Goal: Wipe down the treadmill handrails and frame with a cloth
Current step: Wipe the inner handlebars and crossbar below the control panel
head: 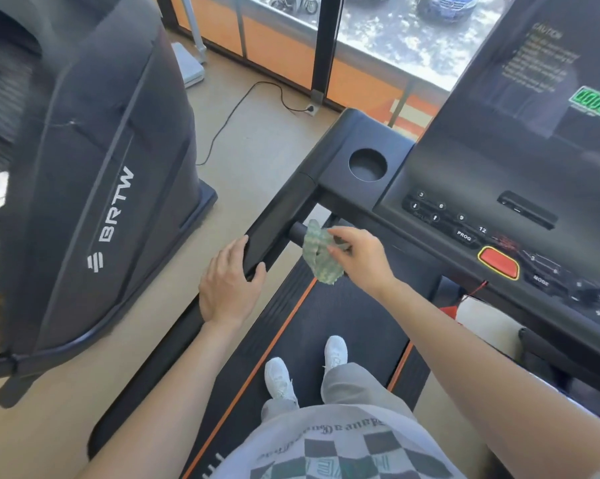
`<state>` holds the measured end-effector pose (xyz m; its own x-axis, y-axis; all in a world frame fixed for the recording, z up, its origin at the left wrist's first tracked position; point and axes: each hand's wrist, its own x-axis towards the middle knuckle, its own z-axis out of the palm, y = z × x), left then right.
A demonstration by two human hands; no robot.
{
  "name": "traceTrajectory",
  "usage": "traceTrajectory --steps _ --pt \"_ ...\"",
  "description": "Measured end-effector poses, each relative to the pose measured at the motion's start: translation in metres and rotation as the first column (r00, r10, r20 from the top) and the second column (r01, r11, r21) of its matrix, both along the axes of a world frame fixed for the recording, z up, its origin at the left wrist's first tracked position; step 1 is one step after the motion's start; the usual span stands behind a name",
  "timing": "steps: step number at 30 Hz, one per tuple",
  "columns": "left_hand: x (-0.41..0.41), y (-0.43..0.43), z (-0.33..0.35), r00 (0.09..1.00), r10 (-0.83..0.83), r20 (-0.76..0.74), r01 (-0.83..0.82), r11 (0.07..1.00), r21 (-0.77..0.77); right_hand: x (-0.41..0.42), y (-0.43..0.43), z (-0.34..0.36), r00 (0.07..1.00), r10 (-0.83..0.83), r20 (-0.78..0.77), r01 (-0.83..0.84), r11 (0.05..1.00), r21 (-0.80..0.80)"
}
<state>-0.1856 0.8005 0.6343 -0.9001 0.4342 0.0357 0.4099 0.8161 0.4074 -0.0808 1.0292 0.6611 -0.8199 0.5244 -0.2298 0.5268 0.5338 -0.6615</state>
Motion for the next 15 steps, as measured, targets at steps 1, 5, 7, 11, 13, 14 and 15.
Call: traceTrajectory --steps 1,5,7,11,13,14,15 --pt "0.001 0.002 0.000 1.000 0.006 -0.014 -0.006 1.000 -0.014 -0.005 0.000 -0.003 0.996 0.049 0.080 -0.050 0.999 0.015" --pt "0.003 0.005 -0.003 0.998 -0.004 -0.059 0.000 0.998 -0.070 -0.029 -0.013 -0.013 0.961 0.174 0.216 -0.195 0.977 0.082" --pt "0.003 0.006 -0.005 0.997 -0.017 -0.070 0.010 0.994 -0.106 -0.043 -0.021 -0.018 0.952 0.221 0.210 -0.258 0.952 0.167" --pt "0.004 0.008 -0.003 0.996 -0.023 -0.089 0.011 0.991 -0.135 -0.052 -0.020 -0.025 0.933 0.252 0.259 -0.319 0.910 0.264" --pt "0.004 0.007 -0.004 0.995 -0.027 -0.092 0.015 0.991 -0.136 -0.037 -0.015 -0.028 0.926 0.235 0.294 -0.323 0.897 0.300" --pt "0.004 0.007 -0.004 0.995 -0.029 -0.094 0.016 0.990 -0.138 -0.027 -0.012 -0.030 0.924 0.219 0.314 -0.322 0.888 0.328" --pt "0.004 0.007 -0.004 0.995 -0.031 -0.095 0.017 0.990 -0.142 -0.017 -0.010 -0.032 0.923 0.199 0.331 -0.318 0.878 0.359"
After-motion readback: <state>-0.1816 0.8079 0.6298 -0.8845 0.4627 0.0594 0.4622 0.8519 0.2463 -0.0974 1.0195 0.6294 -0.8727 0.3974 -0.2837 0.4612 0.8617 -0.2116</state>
